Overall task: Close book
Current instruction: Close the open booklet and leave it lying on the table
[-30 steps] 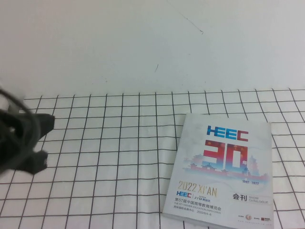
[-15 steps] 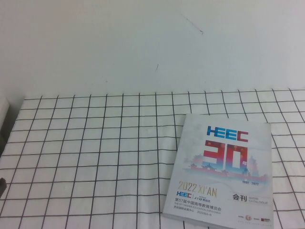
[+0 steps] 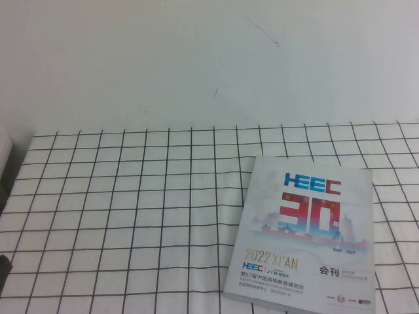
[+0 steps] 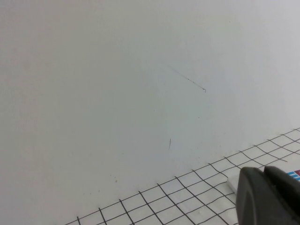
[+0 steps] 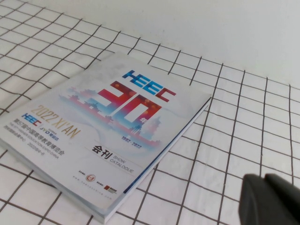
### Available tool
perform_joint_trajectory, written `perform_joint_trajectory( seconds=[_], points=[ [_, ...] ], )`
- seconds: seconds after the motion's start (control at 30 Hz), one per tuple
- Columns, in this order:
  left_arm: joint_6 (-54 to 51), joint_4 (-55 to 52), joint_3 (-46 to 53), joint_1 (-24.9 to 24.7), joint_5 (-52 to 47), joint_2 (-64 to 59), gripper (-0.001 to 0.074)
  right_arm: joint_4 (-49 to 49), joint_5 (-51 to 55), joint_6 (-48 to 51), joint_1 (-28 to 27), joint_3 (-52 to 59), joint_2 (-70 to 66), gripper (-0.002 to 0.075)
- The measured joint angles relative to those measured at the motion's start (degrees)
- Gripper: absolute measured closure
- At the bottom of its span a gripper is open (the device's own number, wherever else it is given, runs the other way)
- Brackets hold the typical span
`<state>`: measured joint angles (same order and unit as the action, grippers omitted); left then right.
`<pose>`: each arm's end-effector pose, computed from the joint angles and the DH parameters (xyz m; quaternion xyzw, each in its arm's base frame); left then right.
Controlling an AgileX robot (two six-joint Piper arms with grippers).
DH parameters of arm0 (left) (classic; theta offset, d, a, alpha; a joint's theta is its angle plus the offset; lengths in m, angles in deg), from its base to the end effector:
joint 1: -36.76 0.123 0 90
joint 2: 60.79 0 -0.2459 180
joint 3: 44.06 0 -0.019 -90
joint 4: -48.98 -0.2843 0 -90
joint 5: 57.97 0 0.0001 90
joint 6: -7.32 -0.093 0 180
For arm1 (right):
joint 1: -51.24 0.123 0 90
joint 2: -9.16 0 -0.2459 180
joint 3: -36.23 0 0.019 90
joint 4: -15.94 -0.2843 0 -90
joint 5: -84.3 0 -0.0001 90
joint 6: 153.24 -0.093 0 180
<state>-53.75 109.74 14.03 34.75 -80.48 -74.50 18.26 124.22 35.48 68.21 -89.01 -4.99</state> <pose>0.1111 -0.0351 0.2984 0.1511 0.6494 -0.1108 0.7370 0.1040 0.0292 0.2731 -0.1857 0.7916 0.0223 0.5817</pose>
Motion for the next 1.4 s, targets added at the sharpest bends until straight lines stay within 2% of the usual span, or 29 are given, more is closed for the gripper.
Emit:
perform_joint_trajectory(
  seconds=[0.27, 0.5, 0.6, 0.7, 0.8, 0.9, 0.97, 1.13, 1.23, 1.4],
  points=[
    [0.0, 0.1, 0.0, -0.2, 0.0, 0.0, 0.0739, -0.2, 0.1, 0.0, 0.0, 0.0, 0.0, 0.0729],
    [0.0, 0.7, 1.4, -5.5, 0.0, 3.5, 0.0739, -0.2, 0.1, 0.0, 0.0, 0.0, 0.0, 0.0729],
    [0.0, 0.1, 3.7, -5.9, 0.1, 5.2, 0.0739, -0.2, 0.1, 0.0, 0.0, 0.0, 0.0, 0.0729],
    [0.1, -7.3, 4.6, -3.9, 0.5, 5.5, 0.0739, -0.2, 0.1, 0.0, 0.0, 0.0, 0.0, 0.0729],
    [2.7, -22.4, 5.1, -0.4, -0.6, 5.5, 0.0739, -0.3, 0.2, 0.0, 0.0, 0.0, 0.0, 0.0729],
    [14.6, -35.4, 7.2, 1.7, 0.1, 5.5, 0.0739, -0.3, 0.2, 0.0, 0.0, 0.0, 0.0, 0.0729],
    [27.2, -42.0, 10.0, 2.2, 2.7, 5.5, 0.0739, -0.3, 0.2, 0.0, 0.0, 0.0, 0.0, 0.0729],
    [52.1, -52.9, 17.4, 1.6, 7.6, 5.5, 0.0739, -0.3, 0.2, 0.0, 0.0, 0.0, 0.0, 0.0729],
    [57.7, -57.5, 19.1, 1.2, 6.4, 5.5, 0.0739, -0.3, 0.2, 0.0, 0.0, 0.0, 0.0, 0.0729],
    [60.5, -59.8, 19.0, 1.2, 5.0, 5.5, 0.0739, -0.3, 0.2, 0.0, 0.0, 0.0, 0.0, 0.0729]
  ],
)
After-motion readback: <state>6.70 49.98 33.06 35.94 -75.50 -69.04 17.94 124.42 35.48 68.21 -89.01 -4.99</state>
